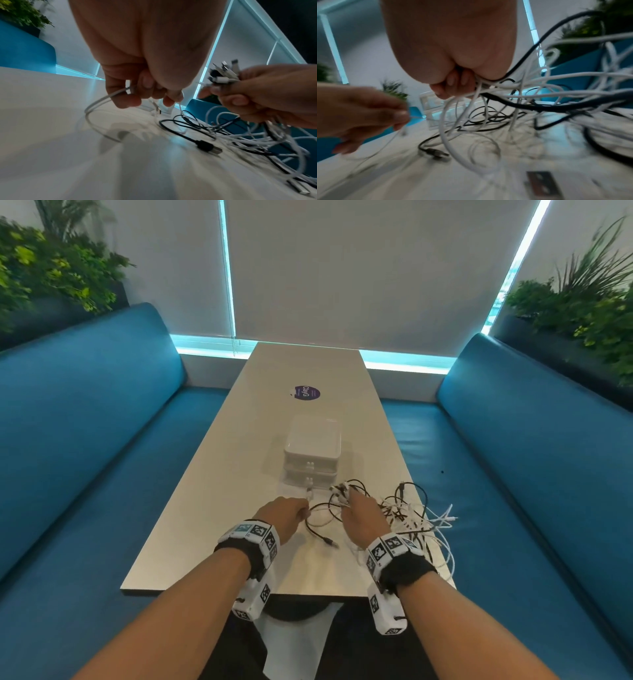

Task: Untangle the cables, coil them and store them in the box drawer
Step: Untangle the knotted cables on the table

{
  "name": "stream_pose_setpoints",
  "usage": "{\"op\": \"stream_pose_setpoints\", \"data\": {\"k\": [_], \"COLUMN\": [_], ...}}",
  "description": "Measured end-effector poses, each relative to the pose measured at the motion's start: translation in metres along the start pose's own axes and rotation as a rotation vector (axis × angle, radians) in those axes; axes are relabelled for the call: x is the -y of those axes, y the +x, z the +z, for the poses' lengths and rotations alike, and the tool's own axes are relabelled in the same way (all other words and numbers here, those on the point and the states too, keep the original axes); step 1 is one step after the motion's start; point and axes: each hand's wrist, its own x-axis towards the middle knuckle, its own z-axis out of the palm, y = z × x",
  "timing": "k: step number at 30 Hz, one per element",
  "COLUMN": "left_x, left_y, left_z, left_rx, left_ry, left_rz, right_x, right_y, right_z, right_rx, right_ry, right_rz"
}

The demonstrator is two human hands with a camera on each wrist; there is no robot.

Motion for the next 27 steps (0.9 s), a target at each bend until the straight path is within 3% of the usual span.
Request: {"op": "stream_pose_setpoints", "data": {"k": [3, 10, 18, 23, 27], "left_x": [-0.016, -0.012, 0.024, 0.012, -0.001], "left_y": [0.005, 0.000, -0.007, -0.004, 0.000], "left_z": [0.003, 0.005, -0.008, 0.005, 0.009], "left_rx": [-0.003, 0.018, -0.057, -0.063, -0.077], "left_ry": [-0.037, -0.194, -0.206, -0.193, -0.220], "left_rz": [0.039, 0.082, -0.011, 0.016, 0.035], "right_x": [0.017, 0.009, -0.025, -0.001, 0.018], "right_y": [0.000, 0.003, -0.003, 0.000, -0.004], "right_z": [0.006, 0.011, 0.004, 0.005, 0.011], "right_rx": [0.095, 0.212, 0.169, 0.094, 0.160], "right_ry": [0.011, -0.058, -0.217, -0.082, -0.042], "right_rz": [-0.122, -0.069, 0.109, 0.007, -0.122]}}
